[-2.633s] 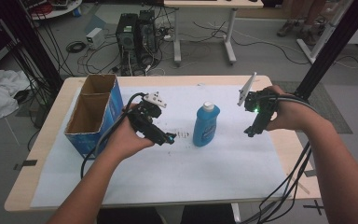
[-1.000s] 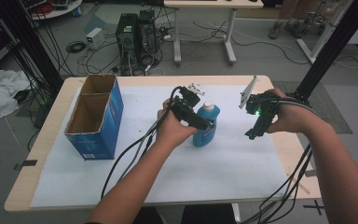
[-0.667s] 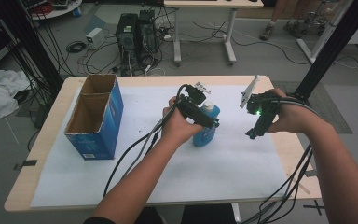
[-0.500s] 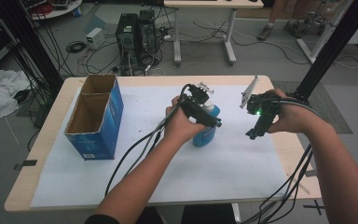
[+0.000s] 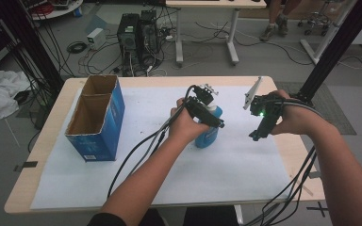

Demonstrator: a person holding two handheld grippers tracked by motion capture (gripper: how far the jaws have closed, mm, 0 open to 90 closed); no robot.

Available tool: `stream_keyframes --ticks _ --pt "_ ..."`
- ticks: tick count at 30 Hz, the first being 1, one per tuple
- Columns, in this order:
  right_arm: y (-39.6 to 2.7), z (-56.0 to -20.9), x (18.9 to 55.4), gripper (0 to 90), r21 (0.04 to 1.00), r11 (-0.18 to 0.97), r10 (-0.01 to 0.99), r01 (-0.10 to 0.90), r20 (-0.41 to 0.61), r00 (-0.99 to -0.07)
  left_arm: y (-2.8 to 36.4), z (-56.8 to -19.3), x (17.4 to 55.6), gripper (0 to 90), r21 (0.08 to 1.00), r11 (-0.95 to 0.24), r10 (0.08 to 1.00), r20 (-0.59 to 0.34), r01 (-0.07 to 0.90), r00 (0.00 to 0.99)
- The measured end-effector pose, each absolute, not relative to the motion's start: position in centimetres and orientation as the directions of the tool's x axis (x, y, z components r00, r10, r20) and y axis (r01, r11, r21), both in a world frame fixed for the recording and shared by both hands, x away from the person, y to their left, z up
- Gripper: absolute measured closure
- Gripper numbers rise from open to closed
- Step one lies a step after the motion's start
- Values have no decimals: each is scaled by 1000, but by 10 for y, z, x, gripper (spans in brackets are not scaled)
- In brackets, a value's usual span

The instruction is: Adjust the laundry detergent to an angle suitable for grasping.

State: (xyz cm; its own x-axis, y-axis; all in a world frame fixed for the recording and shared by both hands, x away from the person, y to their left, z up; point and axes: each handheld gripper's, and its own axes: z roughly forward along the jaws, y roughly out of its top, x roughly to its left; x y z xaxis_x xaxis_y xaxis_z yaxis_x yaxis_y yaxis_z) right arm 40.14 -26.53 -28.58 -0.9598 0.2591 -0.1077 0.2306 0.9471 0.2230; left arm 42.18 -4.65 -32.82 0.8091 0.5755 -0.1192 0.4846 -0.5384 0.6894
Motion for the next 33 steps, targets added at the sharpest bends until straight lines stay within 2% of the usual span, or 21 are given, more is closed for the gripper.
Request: stream_keyframes --ticks 14,21,24,25,33 --pt "-265 -289 401 128 222 945 266 239 -101 -959 -49 -329 422 198 681 -543 581 -118 491 805" --pt "-264 -289 402 128 224 946 260 233 -101 -960 -51 -329 421 283 677 -555 577 -105 483 810" --pt "-264 -289 402 128 225 946 260 233 -102 -960 -51 -330 421 285 672 -560 581 -99 485 808" --pt "-264 -289 401 128 224 946 262 235 -102 -960 -52 -331 421 323 672 -563 584 -89 481 807" --pt "-264 -288 401 128 224 945 265 237 -101 -959 -54 -332 421 325 668 -568 583 -86 481 808"
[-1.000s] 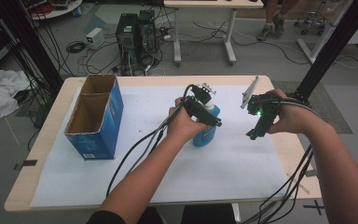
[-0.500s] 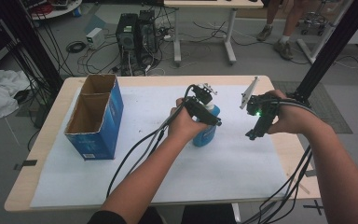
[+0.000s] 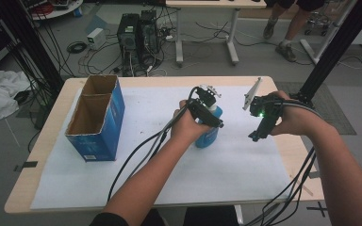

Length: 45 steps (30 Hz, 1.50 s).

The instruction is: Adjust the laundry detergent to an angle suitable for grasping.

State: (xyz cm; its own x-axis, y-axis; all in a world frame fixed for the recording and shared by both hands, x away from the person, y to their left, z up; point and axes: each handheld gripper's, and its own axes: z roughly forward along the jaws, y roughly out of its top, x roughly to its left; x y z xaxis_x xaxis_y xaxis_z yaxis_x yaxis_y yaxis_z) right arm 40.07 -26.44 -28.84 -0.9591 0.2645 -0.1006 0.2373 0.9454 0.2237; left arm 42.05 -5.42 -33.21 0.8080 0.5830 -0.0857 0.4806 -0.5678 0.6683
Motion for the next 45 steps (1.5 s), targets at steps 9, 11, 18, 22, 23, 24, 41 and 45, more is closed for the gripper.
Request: stream_keyframes --ticks 9,11,18,22,23,24,41,45 --pt "-264 -289 402 128 224 946 264 236 -102 -959 -55 -332 420 373 671 -575 590 -57 469 806" --pt "-264 -289 402 128 223 946 264 236 -102 -959 -55 -332 420 377 672 -576 590 -52 466 805" --pt "-264 -289 401 128 221 946 264 237 -99 -960 -55 -332 418 386 670 -593 578 -33 448 815" --pt "-264 -288 401 128 219 945 267 241 -99 -958 -56 -331 417 388 668 -602 571 -23 438 821" --pt "-264 -288 401 128 220 945 267 241 -99 -959 -56 -330 415 389 670 -603 571 -17 433 821" --pt "-264 -288 400 128 221 946 265 239 -100 -959 -55 -328 415 389 669 -609 566 -11 427 824" --pt "-258 -282 395 128 219 949 256 228 -111 -960 -28 -296 401 389 674 -634 496 -24 380 868" --pt "-253 -283 397 128 220 951 248 220 -110 -963 -14 -289 400 389 666 -653 457 -34 361 889"
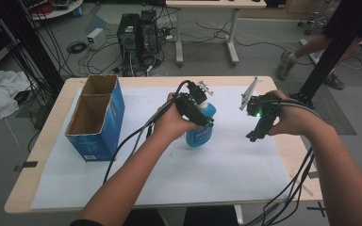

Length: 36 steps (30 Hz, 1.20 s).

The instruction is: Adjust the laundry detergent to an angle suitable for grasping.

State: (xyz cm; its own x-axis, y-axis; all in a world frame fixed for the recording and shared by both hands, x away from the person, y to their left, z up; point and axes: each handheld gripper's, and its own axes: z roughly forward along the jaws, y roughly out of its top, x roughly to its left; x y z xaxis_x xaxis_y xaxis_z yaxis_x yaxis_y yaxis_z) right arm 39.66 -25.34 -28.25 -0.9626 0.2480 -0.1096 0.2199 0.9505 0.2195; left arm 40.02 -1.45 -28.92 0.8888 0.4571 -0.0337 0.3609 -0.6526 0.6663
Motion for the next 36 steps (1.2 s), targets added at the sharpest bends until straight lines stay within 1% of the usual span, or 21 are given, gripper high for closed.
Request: stream_keyframes --ticks 5,10,15,16,17,19,21,22,24,29,31,33,34,35,36 --pt "-251 -283 397 128 214 951 251 224 -109 -962 -3 -287 402 389 656 -667 429 -49 353 902" --pt "-251 -284 398 128 212 950 255 229 -106 -961 11 -285 402 389 643 -702 355 -55 305 933" --pt "-250 -284 398 128 210 952 249 223 -106 -963 20 -285 402 389 652 -712 284 -71 260 956" --pt "-250 -284 398 128 210 952 249 223 -106 -963 20 -285 402 389 652 -712 284 -71 260 956" --pt "-249 -284 397 128 210 951 252 226 -105 -962 24 -286 403 389 655 -717 254 -75 239 964" --pt "-248 -284 397 128 208 953 248 223 -106 -963 24 -286 403 389 655 -717 254 -75 239 964" --pt "-248 -283 396 128 208 952 251 226 -104 -962 30 -287 403 389 650 -729 211 -82 213 974" --pt "-248 -283 396 128 208 952 251 226 -104 -962 30 -287 403 389 650 -729 211 -82 213 974" --pt "-248 -283 396 128 209 952 249 224 -106 -963 34 -287 402 389 650 -738 168 -80 179 983" --pt "-246 -283 396 128 208 952 249 224 -106 -963 37 -288 401 389 656 -738 121 -97 155 988" --pt "-246 -283 395 128 212 952 246 219 -106 -964 37 -288 399 389 654 -747 88 -86 123 992" --pt "-246 -283 395 128 211 952 248 222 -107 -963 37 -288 399 389 654 -747 88 -86 123 992" --pt "-246 -283 395 128 211 952 248 222 -107 -963 35 -288 394 389 655 -751 45 -76 84 996" --pt "-246 -283 395 128 211 952 248 222 -107 -963 35 -288 394 389 655 -751 45 -76 84 996" --pt "-246 -283 395 128 207 952 249 224 -106 -963 33 -288 392 389 648 -760 10 -68 52 998"
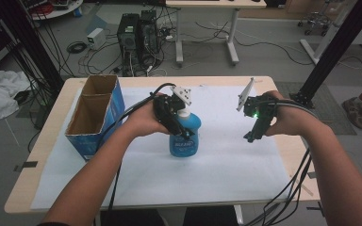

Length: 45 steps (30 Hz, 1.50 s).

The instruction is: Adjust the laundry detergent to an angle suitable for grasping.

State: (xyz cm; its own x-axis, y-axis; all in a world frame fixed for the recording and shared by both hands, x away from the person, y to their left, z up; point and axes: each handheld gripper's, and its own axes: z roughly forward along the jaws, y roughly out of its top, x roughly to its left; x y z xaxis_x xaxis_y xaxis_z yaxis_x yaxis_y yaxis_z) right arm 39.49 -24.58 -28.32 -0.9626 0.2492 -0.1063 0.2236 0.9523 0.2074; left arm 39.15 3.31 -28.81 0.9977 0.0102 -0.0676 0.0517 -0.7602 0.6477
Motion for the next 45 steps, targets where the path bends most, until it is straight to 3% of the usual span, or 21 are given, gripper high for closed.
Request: stream_keyframes --ticks 8,15,27,45 --pt "-243 -282 392 128 206 953 246 220 -111 -963 30 -289 377 388 635 -771 -134 -73 -58 988" --pt "-241 -281 390 128 201 955 244 218 -113 -963 31 -289 369 389 628 -772 -179 -71 -96 981" --pt "-233 -281 387 128 192 958 237 212 -115 -965 30 -297 362 389 602 -764 -336 -65 -232 939" --pt "-236 -281 384 128 194 955 248 223 -117 -962 25 -309 370 388 604 -739 -416 -59 -300 907"
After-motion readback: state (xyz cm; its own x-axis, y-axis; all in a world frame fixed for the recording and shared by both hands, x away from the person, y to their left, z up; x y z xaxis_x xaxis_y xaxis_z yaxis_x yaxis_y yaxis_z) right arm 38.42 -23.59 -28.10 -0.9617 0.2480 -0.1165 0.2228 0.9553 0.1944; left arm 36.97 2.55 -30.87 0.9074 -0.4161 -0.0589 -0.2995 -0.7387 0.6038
